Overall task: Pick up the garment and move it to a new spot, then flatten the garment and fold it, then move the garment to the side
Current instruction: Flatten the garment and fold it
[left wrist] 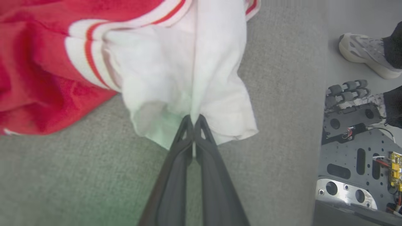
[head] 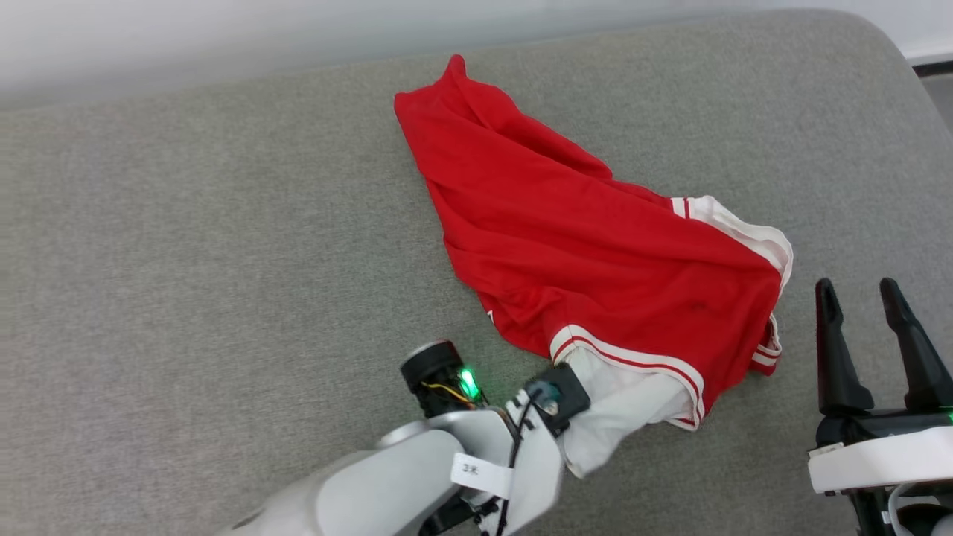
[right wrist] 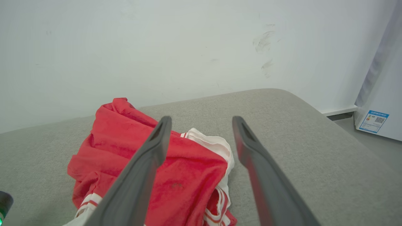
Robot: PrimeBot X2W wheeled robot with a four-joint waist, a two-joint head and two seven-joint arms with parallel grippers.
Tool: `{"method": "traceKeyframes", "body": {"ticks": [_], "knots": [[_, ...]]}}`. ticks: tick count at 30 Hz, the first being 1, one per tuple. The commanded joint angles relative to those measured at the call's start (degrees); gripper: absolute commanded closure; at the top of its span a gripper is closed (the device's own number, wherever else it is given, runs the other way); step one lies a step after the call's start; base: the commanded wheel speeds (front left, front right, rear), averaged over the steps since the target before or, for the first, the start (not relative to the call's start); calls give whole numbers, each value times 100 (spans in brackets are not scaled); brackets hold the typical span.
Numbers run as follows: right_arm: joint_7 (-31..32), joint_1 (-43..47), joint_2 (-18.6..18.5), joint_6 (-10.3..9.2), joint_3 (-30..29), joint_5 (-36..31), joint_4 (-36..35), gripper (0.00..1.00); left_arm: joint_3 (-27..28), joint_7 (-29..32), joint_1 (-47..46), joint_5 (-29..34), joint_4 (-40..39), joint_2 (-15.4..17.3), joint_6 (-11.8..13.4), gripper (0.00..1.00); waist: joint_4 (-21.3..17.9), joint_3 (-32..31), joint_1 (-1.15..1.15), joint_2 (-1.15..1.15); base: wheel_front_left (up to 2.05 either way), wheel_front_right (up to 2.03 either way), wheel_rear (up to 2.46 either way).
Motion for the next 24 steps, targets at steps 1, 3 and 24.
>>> {"method": "traceKeyframes", "body": {"ticks": [1,3,24], "knots": [[31,63,12,-6,-56,-9,-36,0,108,-118,62,6,-183,140,121,100,113,-141,0,0,0,0,0],[73,128,12,-5,-121,-23,-47,0,245,-263,142,21,-505,331,306,100,204,-253,0,0,0,0,0],[458,446,11,-6,-502,23,-189,0,1991,-783,2412,-975,-3140,2844,2979,100,826,-703,0,0,0,0,0]]}}
